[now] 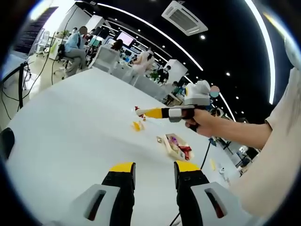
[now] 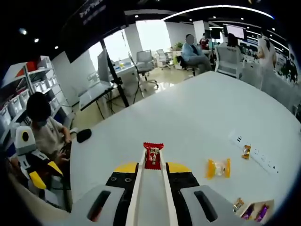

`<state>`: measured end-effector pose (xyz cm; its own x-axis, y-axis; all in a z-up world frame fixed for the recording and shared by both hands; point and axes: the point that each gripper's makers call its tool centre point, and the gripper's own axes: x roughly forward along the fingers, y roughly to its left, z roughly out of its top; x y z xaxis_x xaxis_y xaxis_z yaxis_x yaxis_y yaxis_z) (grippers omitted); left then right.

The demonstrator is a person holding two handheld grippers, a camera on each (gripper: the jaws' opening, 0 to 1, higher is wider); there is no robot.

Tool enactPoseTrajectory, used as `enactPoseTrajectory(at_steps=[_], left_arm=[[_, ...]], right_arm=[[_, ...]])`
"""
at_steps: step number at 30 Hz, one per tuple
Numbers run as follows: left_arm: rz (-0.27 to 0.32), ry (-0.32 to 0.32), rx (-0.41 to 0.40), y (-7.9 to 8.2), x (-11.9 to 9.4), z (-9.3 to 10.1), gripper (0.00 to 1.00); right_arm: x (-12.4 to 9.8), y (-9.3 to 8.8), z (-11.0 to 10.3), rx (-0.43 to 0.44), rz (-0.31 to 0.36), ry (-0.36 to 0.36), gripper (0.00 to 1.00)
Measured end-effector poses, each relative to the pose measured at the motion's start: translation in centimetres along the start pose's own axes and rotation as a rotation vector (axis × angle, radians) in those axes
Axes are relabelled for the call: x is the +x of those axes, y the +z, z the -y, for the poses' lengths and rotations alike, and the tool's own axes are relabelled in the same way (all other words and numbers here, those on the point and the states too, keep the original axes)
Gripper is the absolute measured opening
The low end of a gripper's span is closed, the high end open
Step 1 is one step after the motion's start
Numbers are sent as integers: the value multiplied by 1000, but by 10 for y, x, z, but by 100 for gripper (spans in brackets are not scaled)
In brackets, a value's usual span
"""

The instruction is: Place the target food into the container with the food tongs after gripping and lifting it, then release it inside without dropping or visibly crushing the food.

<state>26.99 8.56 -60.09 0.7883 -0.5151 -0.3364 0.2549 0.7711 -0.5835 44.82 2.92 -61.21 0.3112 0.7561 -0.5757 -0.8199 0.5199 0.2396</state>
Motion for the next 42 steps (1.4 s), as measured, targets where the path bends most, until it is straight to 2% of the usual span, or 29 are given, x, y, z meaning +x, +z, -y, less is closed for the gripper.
enactPoseTrajectory(at_steps=[2, 4, 7, 10, 14, 16, 17, 19, 31, 42], left_arm=[[-1, -3, 3, -1, 1, 3, 32], [-10, -20, 10, -8, 5, 14, 32], [-20, -35, 20, -13, 9, 25, 32], [-24, -44, 23, -15, 12, 32, 32], [-36, -65, 32, -21, 17, 44, 32], [-45, -72, 38, -24, 19, 49, 32], [-49, -75, 39, -26, 20, 51, 32], [-52, -77, 41, -27, 20, 53, 32], [-70, -65, 44, -31, 19, 53, 32], [-95, -58, 38, -36, 20, 49, 32]], right_arm=[[-3, -1, 0, 2, 3, 1, 21], [-28, -4, 0, 31, 45, 11, 21], [-50, -8, 6, 72, 85, 5, 21], [-66, -16, 11, 77, 83, -12, 20], [-78, -32, 17, 57, 44, -31, 18], [-83, -42, 22, 69, 26, -50, 18], [-86, -44, 27, 75, 43, -83, 18], [-87, -50, 26, 79, 25, -73, 18], [-81, -103, 44, -4, -117, -178, 20], [-68, -137, 60, -13, -199, -240, 21]])
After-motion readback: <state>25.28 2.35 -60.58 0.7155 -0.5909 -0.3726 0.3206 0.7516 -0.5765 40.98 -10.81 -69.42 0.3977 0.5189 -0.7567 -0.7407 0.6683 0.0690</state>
